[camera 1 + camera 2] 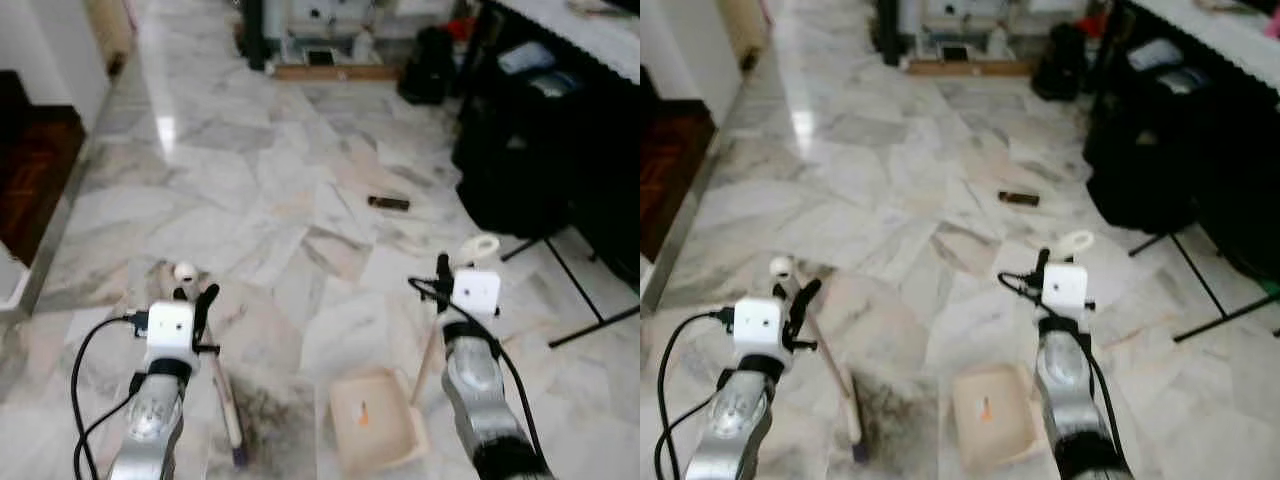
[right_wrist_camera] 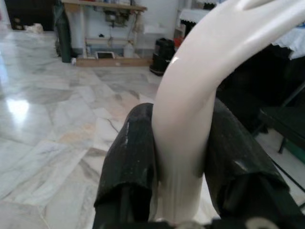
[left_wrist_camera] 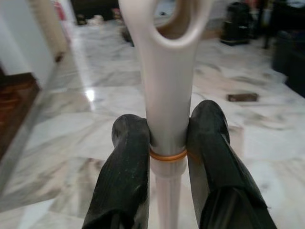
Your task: Sweep floor
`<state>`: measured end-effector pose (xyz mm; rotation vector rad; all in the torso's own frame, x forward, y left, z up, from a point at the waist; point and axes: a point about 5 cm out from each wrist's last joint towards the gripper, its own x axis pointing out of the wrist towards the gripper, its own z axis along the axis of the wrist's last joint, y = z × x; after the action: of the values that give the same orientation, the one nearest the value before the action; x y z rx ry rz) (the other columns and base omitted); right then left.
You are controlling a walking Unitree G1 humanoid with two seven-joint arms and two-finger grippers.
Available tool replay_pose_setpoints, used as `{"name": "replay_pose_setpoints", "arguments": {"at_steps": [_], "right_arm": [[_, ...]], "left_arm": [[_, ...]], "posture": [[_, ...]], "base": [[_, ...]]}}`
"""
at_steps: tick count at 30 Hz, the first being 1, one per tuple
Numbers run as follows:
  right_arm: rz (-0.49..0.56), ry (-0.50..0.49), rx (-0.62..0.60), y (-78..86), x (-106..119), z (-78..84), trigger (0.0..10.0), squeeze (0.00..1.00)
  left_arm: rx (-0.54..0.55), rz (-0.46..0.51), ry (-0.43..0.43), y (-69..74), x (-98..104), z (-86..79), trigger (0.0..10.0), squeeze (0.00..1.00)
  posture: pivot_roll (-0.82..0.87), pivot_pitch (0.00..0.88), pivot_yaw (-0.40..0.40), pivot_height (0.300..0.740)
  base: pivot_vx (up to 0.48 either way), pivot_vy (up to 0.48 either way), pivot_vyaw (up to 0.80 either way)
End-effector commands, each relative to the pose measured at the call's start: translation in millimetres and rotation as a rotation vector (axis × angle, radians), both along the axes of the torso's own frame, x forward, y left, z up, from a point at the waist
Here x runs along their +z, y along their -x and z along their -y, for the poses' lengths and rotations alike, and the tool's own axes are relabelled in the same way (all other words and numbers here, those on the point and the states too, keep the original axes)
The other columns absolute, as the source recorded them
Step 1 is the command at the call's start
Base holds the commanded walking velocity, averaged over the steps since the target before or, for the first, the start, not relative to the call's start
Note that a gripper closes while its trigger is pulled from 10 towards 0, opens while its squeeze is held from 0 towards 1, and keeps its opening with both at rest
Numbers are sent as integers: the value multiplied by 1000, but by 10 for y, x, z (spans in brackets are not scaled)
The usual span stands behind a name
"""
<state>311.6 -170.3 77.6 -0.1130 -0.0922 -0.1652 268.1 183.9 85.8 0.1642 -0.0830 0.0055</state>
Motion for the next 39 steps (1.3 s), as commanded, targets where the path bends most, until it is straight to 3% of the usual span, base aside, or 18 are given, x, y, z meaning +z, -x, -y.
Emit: {"name": "replay_pose_setpoints", "arguments": {"at_steps": [1, 15, 39], "right_arm": [[42, 3, 14, -43, 91, -21, 10000, 0], [58, -7, 19, -61, 134, -30, 10000, 0], [61, -18, 2, -67, 152, -18, 10000, 0]], "left_arm": [[17, 24, 12, -4, 28, -32, 10000, 0], [15, 5, 33, 29, -10, -35, 10000, 0], [36, 13, 32, 15, 11, -75, 10000, 0]], "posture": [[127, 33, -33, 740], [112, 54, -36, 740], [100, 83, -24, 740]], "base": [[0, 0, 0], [0, 0, 0], [330, 0, 0]]}}
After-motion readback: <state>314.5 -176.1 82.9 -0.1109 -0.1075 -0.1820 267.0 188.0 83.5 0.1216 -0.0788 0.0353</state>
